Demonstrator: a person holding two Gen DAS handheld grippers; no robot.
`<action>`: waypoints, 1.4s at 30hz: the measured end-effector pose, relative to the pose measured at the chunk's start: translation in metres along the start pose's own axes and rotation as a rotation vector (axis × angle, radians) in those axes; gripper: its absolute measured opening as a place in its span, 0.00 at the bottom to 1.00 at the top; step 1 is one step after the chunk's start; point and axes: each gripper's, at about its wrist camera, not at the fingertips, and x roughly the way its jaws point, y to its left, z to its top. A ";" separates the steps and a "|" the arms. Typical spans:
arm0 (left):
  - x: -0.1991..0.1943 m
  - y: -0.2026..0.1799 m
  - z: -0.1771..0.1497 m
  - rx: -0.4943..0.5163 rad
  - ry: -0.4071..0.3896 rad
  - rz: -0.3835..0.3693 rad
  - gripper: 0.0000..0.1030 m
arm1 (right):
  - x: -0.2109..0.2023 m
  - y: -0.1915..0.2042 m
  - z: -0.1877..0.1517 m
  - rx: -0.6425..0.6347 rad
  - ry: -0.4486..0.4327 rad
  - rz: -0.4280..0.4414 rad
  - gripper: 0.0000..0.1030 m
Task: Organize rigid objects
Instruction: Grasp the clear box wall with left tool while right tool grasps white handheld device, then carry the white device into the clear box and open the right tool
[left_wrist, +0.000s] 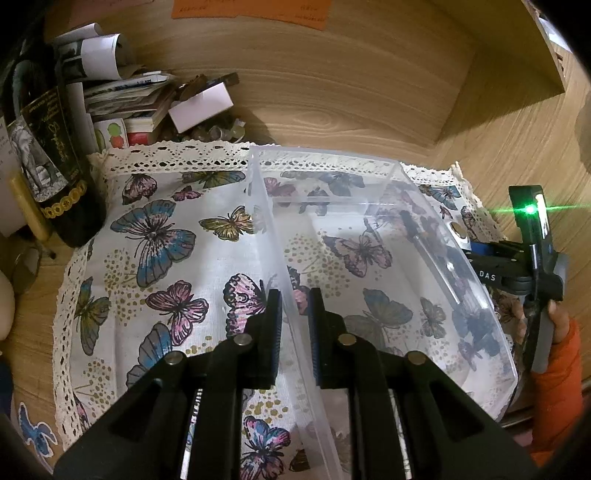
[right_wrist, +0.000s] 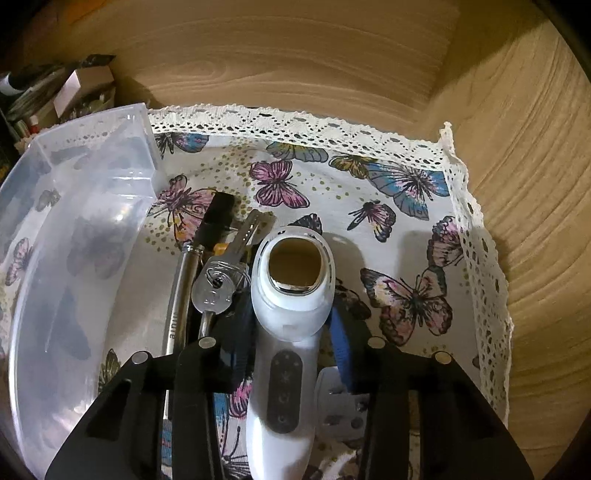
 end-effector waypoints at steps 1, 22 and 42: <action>0.000 0.000 0.000 0.001 0.000 0.002 0.13 | -0.001 0.000 0.000 0.005 -0.005 0.004 0.35; -0.002 -0.004 0.001 0.029 -0.017 0.022 0.12 | -0.114 -0.006 0.000 0.079 -0.343 0.012 0.34; -0.004 -0.005 -0.002 0.050 -0.035 0.014 0.12 | -0.122 0.099 0.018 -0.129 -0.373 0.189 0.34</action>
